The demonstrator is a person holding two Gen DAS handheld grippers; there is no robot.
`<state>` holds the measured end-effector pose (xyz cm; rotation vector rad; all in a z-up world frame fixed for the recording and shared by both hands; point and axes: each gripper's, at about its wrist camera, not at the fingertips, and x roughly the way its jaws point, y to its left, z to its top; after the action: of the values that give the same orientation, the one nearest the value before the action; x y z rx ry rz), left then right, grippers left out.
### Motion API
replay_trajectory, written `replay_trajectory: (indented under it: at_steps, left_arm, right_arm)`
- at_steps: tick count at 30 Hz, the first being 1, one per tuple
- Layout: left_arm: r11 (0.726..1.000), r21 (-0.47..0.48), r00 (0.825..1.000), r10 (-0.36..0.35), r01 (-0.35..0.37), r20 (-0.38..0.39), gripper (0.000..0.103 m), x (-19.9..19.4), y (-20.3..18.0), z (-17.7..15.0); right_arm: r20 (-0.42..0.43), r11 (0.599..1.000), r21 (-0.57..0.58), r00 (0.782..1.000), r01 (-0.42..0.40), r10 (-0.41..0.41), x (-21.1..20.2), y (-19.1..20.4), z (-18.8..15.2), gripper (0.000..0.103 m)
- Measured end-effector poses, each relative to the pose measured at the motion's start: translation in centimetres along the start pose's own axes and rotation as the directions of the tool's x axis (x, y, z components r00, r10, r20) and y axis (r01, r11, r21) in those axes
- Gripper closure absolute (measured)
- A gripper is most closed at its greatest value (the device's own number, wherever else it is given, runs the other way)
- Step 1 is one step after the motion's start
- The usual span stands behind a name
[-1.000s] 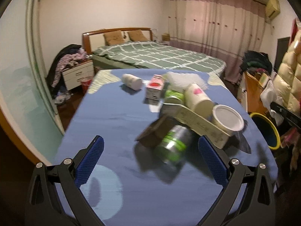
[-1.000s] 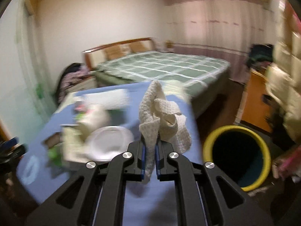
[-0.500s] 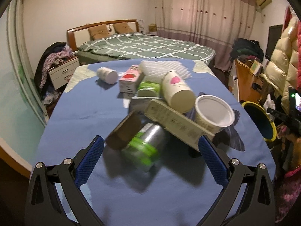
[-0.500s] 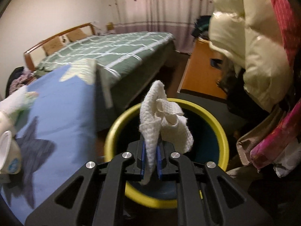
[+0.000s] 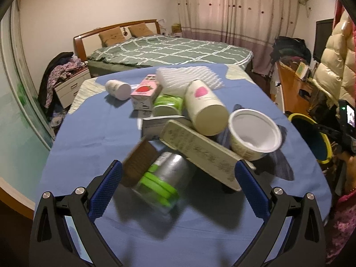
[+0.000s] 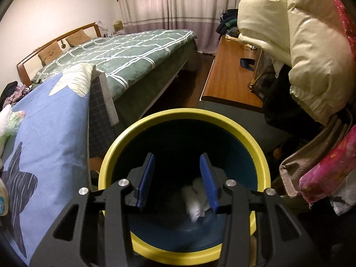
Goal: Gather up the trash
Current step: 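Carry the tissue with the right gripper over the bin and release, then lower the left gripper onto the green-lidded plastic cup and grasp it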
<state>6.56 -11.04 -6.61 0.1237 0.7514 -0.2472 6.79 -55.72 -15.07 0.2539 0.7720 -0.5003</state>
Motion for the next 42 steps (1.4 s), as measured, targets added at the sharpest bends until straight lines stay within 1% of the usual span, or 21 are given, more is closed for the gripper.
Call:
replay_trajectory:
  at_steps: [6, 8, 10, 13, 19, 23, 25, 27, 29, 31, 35, 37, 40, 42]
  left_arm:
    - [0.999, -0.021, 0.999, 0.047, -0.046, 0.009, 0.006, 0.2, 2.4, 0.2]
    - [0.998, -0.028, 0.998, 0.058, -0.058, 0.01, 0.009, 0.3, 3.2, 0.3]
    - [0.998, -0.038, 0.998, 0.058, -0.058, 0.003, 0.012, 0.6, 4.0, 0.3]
    - [0.997, -0.049, 0.998, 0.06, -0.06, -0.013, 0.019, 1.3, 4.8, 0.3]
    - [0.997, -0.062, 0.998, 0.047, -0.05, -0.043, 0.021, 1.6, 5.6, -0.4]
    - [0.997, -0.077, 0.998, 0.0, -0.005, -0.066, 0.021, 1.4, 5.4, -1.4]
    - [0.998, -0.057, 0.996, -0.04, 0.036, -0.076, 0.021, 1.2, 4.6, -1.9]
    - [0.998, -0.028, 0.994, -0.065, 0.063, -0.089, 0.021, 1.3, 3.6, -2.5]
    - [0.997, -0.018, 0.991, -0.076, 0.075, -0.108, 0.021, 2.1, 3.2, -2.8]
    - [0.996, -0.032, 0.988, -0.09, 0.087, -0.126, 0.021, 3.2, 3.2, -2.9]
    - [0.995, -0.038, 0.986, -0.095, 0.091, -0.135, 0.021, 4.7, 3.4, -2.8]
    - [0.993, -0.03, 0.983, -0.118, 0.115, -0.139, 0.021, 5.2, 3.2, -2.7]
    - [0.986, -0.036, 0.974, -0.167, 0.164, -0.151, 0.021, 5.8, 2.8, -2.7]
    - [0.983, -0.015, 0.971, -0.185, 0.184, -0.149, 0.021, 5.6, 2.2, -2.7]
  right_arm:
    - [0.002, 1.0, -0.004, 1.0, -0.009, 0.009, 0.1, 0.7, 0.0, 0.062]
    - [0.0, 1.0, -0.012, 1.0, -0.01, 0.01, 0.1, 1.1, 0.0, 0.062]
    - [0.002, 1.0, -0.018, 1.0, -0.016, 0.016, 0.0, 1.6, -0.1, 0.062]
    - [0.006, 1.0, -0.023, 1.0, -0.02, 0.02, -0.2, 2.1, 0.0, 0.062]
    - [0.006, 0.999, -0.03, 1.0, -0.028, 0.028, -0.4, 3.0, 0.0, 0.062]
    - [0.005, 0.999, -0.034, 0.999, -0.037, 0.037, -0.3, 3.5, 0.0, 0.062]
    - [0.005, 0.999, -0.034, 0.999, -0.042, 0.042, -0.3, 3.6, 0.1, 0.062]
    - [0.006, 0.998, -0.034, 0.999, -0.044, 0.045, -0.2, 3.5, 0.1, 0.062]
    - [0.005, 0.998, -0.033, 0.999, -0.046, 0.047, -0.2, 3.5, 0.1, 0.062]
    - [0.006, 0.998, -0.033, 0.999, -0.046, 0.046, -0.3, 3.5, 0.1, 0.062]
    - [0.01, 0.999, -0.026, 0.999, -0.046, 0.046, -0.3, 3.4, 0.1, 0.062]
    - [0.01, 0.999, -0.021, 0.999, -0.047, 0.048, -0.3, 3.3, 0.2, 0.062]
    - [0.011, 0.998, -0.017, 0.999, -0.053, 0.053, -0.3, 3.4, 0.3, 0.062]
    - [0.01, 0.998, -0.021, 0.998, -0.056, 0.056, -0.3, 3.4, 0.3, 0.062]
